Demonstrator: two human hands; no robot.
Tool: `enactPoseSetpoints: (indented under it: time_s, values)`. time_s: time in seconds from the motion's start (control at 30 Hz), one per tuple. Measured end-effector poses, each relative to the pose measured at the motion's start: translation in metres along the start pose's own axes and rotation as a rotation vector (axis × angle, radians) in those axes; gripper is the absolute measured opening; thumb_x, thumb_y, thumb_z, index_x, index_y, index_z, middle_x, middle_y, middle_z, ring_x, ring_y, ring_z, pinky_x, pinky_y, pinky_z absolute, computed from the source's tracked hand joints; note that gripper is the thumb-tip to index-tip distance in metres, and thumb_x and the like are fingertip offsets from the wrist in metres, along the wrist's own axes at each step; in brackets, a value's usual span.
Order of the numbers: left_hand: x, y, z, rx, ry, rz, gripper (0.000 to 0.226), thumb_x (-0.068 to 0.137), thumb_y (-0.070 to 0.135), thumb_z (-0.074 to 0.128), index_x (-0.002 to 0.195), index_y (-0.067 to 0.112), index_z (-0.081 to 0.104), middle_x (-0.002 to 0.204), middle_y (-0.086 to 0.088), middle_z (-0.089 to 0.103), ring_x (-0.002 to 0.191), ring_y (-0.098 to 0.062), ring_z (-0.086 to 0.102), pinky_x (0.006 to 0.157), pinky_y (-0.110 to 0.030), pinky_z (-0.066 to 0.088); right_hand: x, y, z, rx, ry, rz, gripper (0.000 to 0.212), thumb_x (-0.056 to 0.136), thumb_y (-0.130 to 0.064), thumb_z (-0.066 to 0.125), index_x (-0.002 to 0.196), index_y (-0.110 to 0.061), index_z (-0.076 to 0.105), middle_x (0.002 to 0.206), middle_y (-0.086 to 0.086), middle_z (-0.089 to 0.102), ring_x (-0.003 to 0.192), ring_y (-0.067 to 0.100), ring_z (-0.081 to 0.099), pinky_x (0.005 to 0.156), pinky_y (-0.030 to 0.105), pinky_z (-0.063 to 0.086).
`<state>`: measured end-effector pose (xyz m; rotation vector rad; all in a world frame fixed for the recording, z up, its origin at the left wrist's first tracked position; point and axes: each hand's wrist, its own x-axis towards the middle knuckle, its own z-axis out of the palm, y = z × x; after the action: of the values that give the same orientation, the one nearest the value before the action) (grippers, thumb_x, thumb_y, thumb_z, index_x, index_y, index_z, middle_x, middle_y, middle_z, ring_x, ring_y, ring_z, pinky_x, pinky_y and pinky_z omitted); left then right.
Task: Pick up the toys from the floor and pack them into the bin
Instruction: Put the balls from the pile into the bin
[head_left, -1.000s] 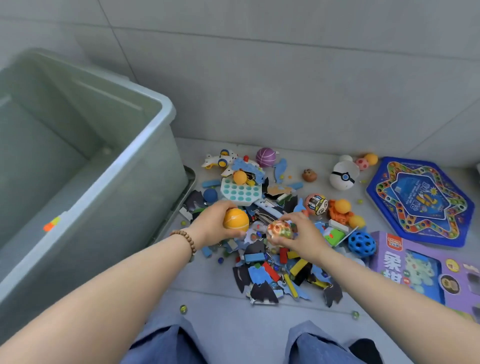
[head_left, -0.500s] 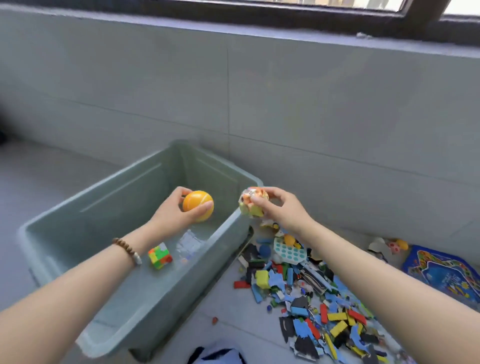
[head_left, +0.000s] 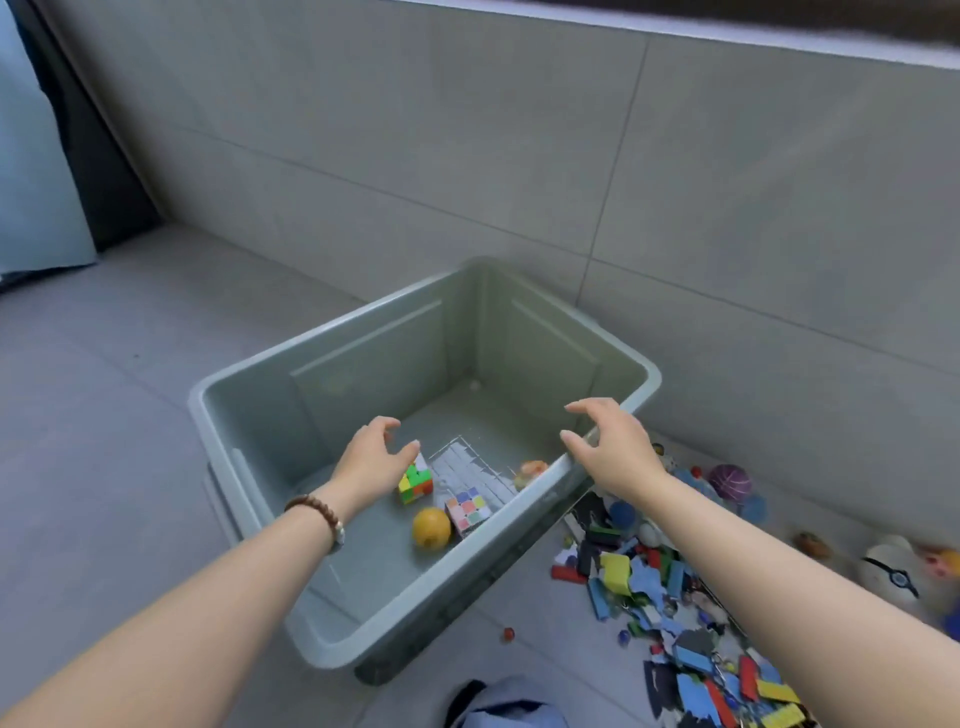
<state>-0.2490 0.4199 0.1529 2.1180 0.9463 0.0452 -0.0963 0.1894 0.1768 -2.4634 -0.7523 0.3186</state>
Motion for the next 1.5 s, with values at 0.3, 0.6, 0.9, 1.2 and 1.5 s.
enactPoseSetpoints:
  time_s: [0.3,0.6,0.9,1.2,1.5]
  values:
    - [-0.051,0.151,0.047,0.011,-0.113,0.41,0.043,0.092,0.036,0.053,0.131,0.019,0.048,0.128,0.002,0.054,0.117,-0.014,0.049,0.094,-0.024,0.038,-0.061,0.087,-0.121,0.026,0.026,0.178,0.053,0.092,-0.039,0.054,0.14,-0.022,0.039,0.151,0.0,0.031,0.139,0.018,0.03,0.111,0.034,0.026]
    - [-0.079,0.235,0.197,0.302,-0.371,0.601,0.056,0.092,0.047,0.05,0.139,0.018,0.038,0.143,-0.001,0.042,0.131,-0.019,0.04,0.106,-0.036,0.038,-0.158,0.241,-0.173,0.132,0.106,0.482,0.06,0.085,-0.042,0.063,0.136,-0.019,0.043,0.145,0.005,0.04,0.133,0.021,0.039,0.108,0.035,0.032]
    - [-0.039,0.209,0.354,0.445,-0.544,0.512,0.065,0.091,0.049,0.052,0.145,0.02,0.029,0.15,-0.002,0.034,0.133,-0.021,0.039,0.104,-0.037,0.041,-0.173,0.381,-0.105,0.354,0.089,0.676,0.061,0.081,-0.037,0.07,0.134,-0.018,0.047,0.143,0.004,0.043,0.131,0.021,0.04,0.099,0.027,0.032]
    - [0.022,0.197,0.444,0.313,-0.556,0.453,0.078,0.086,0.044,0.061,0.149,0.021,0.021,0.153,-0.002,0.029,0.138,-0.021,0.031,0.111,-0.036,0.033,-0.128,0.43,-0.025,0.25,-0.015,0.612,0.062,0.067,-0.054,0.075,0.123,-0.035,0.054,0.118,-0.013,0.058,0.112,0.012,0.054,0.1,0.036,0.04]
    - [0.083,0.208,0.486,0.375,-0.412,0.514,0.074,0.082,0.053,0.061,0.143,0.022,0.034,0.143,-0.004,0.042,0.131,-0.027,0.035,0.107,-0.038,0.033,-0.107,0.457,-0.018,0.304,0.018,0.607,0.062,0.055,-0.064,0.074,0.108,-0.034,0.059,0.101,-0.013,0.067,0.097,0.009,0.061,0.091,0.026,0.045]
